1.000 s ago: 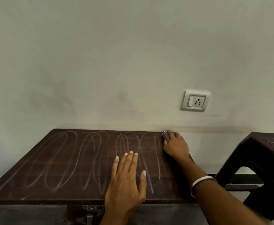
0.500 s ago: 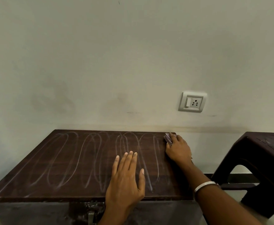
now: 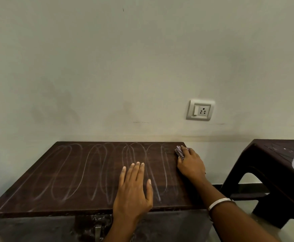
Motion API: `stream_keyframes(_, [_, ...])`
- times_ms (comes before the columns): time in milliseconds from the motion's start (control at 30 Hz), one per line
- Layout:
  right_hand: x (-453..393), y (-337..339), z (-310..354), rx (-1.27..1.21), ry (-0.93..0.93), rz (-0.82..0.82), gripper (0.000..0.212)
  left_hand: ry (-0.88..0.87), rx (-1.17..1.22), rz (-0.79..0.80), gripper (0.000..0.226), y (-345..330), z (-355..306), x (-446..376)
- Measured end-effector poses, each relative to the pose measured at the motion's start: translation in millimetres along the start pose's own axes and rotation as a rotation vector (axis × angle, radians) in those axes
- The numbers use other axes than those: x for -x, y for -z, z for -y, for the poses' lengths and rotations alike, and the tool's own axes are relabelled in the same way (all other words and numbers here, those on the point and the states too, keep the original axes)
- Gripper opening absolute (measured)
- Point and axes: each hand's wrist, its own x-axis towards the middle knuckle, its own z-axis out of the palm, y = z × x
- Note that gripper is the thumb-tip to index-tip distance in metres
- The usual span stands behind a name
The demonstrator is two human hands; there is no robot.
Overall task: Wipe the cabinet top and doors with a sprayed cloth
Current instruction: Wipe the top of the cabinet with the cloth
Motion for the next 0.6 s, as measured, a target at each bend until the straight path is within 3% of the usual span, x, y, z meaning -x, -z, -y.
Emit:
stream_keyframes(300, [31,-4,21,-0.002,0.151,0.040,0.056,-0.006,0.004,-0.017,0.066,2,0,0])
stream_keyframes(600, [34,9,-6,0.007,0.000,-0.072,0.054,-0.012,-0.017,-0.018,0.065,1,-1,-1])
